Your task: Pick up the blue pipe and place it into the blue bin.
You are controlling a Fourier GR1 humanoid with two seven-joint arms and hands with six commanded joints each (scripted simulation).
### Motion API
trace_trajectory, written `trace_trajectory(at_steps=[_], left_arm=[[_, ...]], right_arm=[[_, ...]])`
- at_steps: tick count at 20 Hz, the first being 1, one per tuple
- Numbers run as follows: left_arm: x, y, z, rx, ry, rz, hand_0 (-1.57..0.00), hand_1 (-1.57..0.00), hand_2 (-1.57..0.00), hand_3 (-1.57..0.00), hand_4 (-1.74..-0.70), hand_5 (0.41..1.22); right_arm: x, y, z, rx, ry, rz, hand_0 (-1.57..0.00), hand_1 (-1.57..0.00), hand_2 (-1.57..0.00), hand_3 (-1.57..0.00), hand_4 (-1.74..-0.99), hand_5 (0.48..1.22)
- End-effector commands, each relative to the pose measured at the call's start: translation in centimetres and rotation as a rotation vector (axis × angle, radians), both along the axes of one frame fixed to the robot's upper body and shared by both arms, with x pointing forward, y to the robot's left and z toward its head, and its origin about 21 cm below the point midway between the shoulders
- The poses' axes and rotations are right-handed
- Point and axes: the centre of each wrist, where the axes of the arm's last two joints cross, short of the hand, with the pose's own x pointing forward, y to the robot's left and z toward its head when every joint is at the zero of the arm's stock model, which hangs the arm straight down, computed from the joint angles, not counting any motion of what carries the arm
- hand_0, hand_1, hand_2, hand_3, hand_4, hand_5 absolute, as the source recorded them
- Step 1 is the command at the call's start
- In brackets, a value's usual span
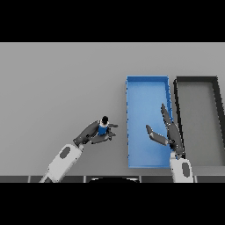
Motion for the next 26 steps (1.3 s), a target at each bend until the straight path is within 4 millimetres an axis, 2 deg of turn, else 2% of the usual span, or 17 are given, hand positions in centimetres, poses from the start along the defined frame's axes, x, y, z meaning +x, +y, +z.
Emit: trace_trajectory(at_steps=[1,2,6,11,14,15,22,24,26], left_arm=[[-0.2,-0.2,0.0,0.014,-0.017,0.005,-1.28,-1.31,-1.34,-1.27,-1.63,1.118],[-0.6,-0.3,-0.2,0.009,-0.03,-0.002,-1.33,-1.37,-1.39,-1.31,-1.65,1.139],[-0.7,-1.2,1.1,-0.074,-0.107,-0.02,-1.47,-1.49,-1.5,-1.4,-1.7,1.187],[-0.2,-2.5,5.1,-0.14,-0.201,-0.086,-1.54,-1.54,-1.55,-1.44,-1.72,1.21],[-0.3,-3.4,6.6,-0.114,-0.203,-0.12,-1.55,-1.56,-1.56,-1.45,-1.72,1.215],[-0.1,-3.1,7.1,-0.11,-0.209,-0.122,-1.56,-1.56,-1.56,-1.45,-1.72,1.216],[-0.1,-3.6,7.7,-0.084,-0.18,-0.148,-1.57,-1.57,-1.57,-1.44,-1.73,1.219],[-0.5,-3.8,7.5,-0.077,-0.187,-0.152,-1.57,-1.57,-1.57,-1.44,-1.73,1.219],[0.1,-3.5,7.6,-0.063,-0.188,-0.142,-1.57,-1.57,-1.57,-1.44,-1.73,1.22]], right_arm=[[0.2,0.2,0.2,0.002,-0.002,0.008,0.0,0.0,0.0,0.0,-1.258,0.615],[0.1,0.3,0.0,0.002,0.0,0.008,0.0,0.0,0.0,0.0,-1.255,0.616],[0.2,0.3,-0.2,-0.011,0.004,0.003,0.0,0.0,0.0,0.0,-1.244,0.623],[0.3,-0.1,-0.2,-0.041,0.001,-0.005,0.0,0.0,0.0,0.0,-1.221,0.631],[0.3,0.0,-0.2,-0.021,-0.018,0.003,0.0,0.0,0.0,0.0,-1.216,0.637],[0.2,0.0,-0.1,-0.019,-0.02,0.006,0.0,0.0,0.0,0.0,-1.215,0.639],[0.9,-0.6,-0.5,-0.027,0.006,0.028,0.0,0.0,0.0,0.0,-1.174,0.629],[1.5,-0.6,-0.9,-0.013,0.014,0.045,0.0,0.0,0.0,0.0,-1.186,0.629],[1.5,-0.9,-1.1,-0.006,-0.001,0.064,0.0,0.0,0.0,0.0,-1.209,0.623]])
